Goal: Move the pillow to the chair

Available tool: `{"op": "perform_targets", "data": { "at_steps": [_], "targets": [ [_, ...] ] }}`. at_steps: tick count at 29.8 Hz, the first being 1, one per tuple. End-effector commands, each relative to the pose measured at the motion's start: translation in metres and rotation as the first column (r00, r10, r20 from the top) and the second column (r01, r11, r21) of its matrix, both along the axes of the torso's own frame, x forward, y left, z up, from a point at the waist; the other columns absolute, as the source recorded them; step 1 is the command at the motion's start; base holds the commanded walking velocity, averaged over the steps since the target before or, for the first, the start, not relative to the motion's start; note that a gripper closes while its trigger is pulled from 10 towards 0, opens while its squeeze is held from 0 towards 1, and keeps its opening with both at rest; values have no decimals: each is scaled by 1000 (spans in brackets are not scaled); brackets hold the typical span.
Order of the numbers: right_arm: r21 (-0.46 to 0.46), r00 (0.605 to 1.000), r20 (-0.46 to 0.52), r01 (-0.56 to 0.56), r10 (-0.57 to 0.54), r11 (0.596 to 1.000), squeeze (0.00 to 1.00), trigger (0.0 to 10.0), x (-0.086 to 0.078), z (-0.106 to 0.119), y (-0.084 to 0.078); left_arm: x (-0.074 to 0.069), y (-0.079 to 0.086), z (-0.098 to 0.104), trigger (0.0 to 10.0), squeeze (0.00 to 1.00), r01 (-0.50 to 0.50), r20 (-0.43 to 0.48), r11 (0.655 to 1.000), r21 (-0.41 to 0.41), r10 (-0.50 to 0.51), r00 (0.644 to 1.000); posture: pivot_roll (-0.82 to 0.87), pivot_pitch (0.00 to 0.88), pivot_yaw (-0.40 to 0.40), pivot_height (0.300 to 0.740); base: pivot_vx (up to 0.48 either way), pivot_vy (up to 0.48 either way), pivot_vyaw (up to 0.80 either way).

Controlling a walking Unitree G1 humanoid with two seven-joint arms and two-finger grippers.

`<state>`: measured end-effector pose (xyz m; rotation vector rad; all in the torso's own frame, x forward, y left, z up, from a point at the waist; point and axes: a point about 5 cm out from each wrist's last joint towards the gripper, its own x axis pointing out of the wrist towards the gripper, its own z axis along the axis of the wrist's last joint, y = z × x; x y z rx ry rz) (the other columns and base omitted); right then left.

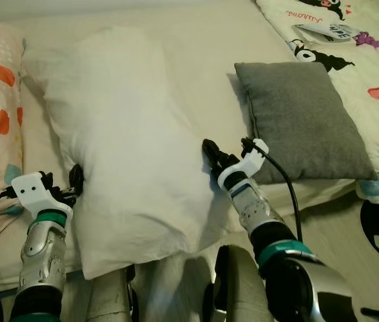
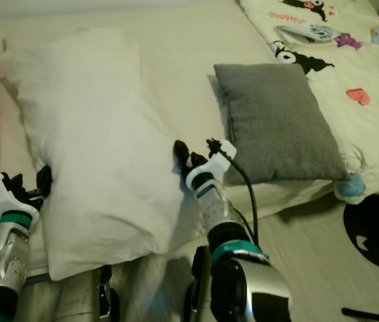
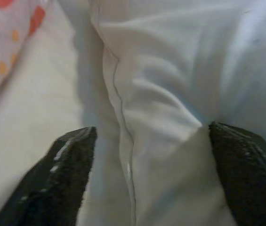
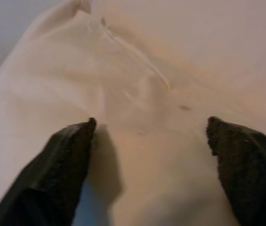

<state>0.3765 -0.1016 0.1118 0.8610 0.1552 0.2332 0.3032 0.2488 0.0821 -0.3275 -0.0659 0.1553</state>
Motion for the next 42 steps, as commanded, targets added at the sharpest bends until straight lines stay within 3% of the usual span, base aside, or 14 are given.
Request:
{"op": "perform_targets", "data": {
  "at_steps": [1, 9, 16, 20, 25, 26, 27, 30, 31, 33, 39, 40, 41, 42],
  "targets": [
    [55, 999, -45, -13, 16, 998, 1000, 10000, -4, -9, 4, -2, -6, -12, 10000, 1000, 36, -31, 996, -79, -38, 999, 80, 224, -8, 592, 0, 0, 0],
    [48, 992, -72, -102, 105, 994, 1000, 10000, -16, -26, 19, 4, -44, -26, 10000, 1000, 152, -23, 941, -302, -167, 986, 65, 229, -9, 592, 0, 0, 0],
    [1, 986, -92, -137, 136, 991, 1000, 10000, -23, -35, 29, 9, -68, -28, 10000, 1000, 231, -1, 906, -354, -247, 969, 55, 230, -2, 592, 0, 0, 0],
    [-13, 989, -110, -102, 100, 995, 1000, 10000, -23, -38, 23, 9, -68, -24, 10000, 1000, 255, 30, 891, -376, -263, 964, 60, 237, 2, 592, 0, 0, 0],
    [-22, 990, -113, -82, 79, 996, 1000, 10000, -22, -39, 16, 7, -70, -14, 10000, 1000, 337, 104, 852, -401, -323, 941, 73, 246, 0, 592, 0, 0, 0],
    [-20, 990, -109, -97, 95, 995, 1000, 10000, -22, -38, 17, 3, -75, -13, 10000, 1000, 419, 128, 814, -402, -404, 906, 77, 248, -3, 592, 0, 0, 0],
    [-20, 990, -109, -97, 95, 995, 1000, 10000, -22, -38, 17, 3, -75, -13, 10000, 1000, 419, 128, 814, -402, -404, 906, 77, 248, -3, 592, 0, 0, 0],
    [-2, 985, -109, -138, 137, 990, 1000, 10000, -23, -38, 24, -4, -86, -23, 10000, 1000, 516, 76, 766, -383, -531, 844, 77, 248, -6, 592, 0, 0, 0],
    [-2, 985, -109, -138, 137, 990, 1000, 10000, -23, -38, 24, -4, -86, -23, 10000, 1000, 516, 76, 766, -383, -531, 844, 77, 248, -6, 592, 0, 0, 0],
    [52, 966, -85, -239, 243, 970, 1000, 10000, -29, -38, 40, -15, -93, -43, 10000, 1000, 564, -44, 739, -368, -620, 783, 73, 245, -4, 592, 0, 0, 0],
    [79, 924, -51, -374, 379, 924, 1000, 10000, -38, -40, 58, -19, -90, -55, 10000, 1000, 536, -112, 753, -382, -614, 782, 66, 243, -2, 592, 0, 0, 0],
    [88, 892, -28, -447, 451, 890, 1000, 10000, -43, -41, 65, -20, -88, -56, 10000, 659, 519, -120, 759, -393, -602, 789, 64, 243, -2, 592, 0, 0, 0],
    [95, 861, -9, -506, 509, 857, 1000, 4784, -48, -42, 70, -20, -87, -57, 7176, 224, 511, -120, 758, -407, -598, 792, 64, 241, -2, 592, 0, 0, 0],
    [105, 834, 8, -549, 552, 829, 118, 0, -51, -42, 73, -21, -87, -57, 0, 0, 506, -121, 759, -409, -595, 795, 64, 240, -2, 592, 0, 0, 0]
  ]
}}
